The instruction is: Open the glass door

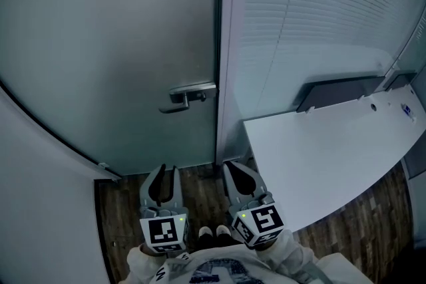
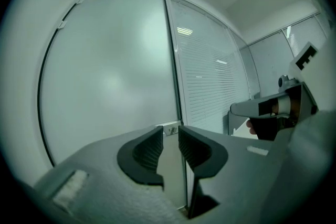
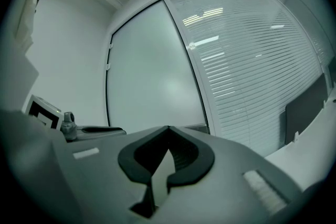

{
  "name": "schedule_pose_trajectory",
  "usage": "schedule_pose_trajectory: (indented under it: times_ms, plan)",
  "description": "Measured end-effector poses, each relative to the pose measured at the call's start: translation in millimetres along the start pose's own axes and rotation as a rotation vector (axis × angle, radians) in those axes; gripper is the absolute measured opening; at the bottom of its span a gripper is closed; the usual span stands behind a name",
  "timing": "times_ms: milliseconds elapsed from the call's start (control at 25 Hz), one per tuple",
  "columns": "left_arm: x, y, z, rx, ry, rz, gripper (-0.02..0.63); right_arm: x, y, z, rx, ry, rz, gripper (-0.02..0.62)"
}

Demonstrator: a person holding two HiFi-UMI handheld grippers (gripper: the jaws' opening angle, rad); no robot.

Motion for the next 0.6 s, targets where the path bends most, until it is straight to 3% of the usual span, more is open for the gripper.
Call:
schedule_pose_trajectory:
  times_ms: [160, 360, 600]
  plan:
    - [-2, -12, -18, 0.092, -0.064, -0.046, 0.21, 4, -5, -5, 0.015, 0.001, -0.004, 0.005]
    - [-1, -28, -42, 0.211, -0.266, -0.099, 0.336, 1, -8, -11, 0.03, 0.006, -0.022, 0.005]
    - [24, -55, -42, 0.287, -0.575, -0.04, 0.348, -12, -7, -13, 0.033, 0.004, -0.065, 0.005]
Point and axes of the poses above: the fingertips, and each gripper's own axes: y backward along the fingers, x to its left, z out of its top, the point moved 1 cm from there along y, backward along the fingers, and after that the axes turned 13 degrees about -z, right-handed, at the moved point
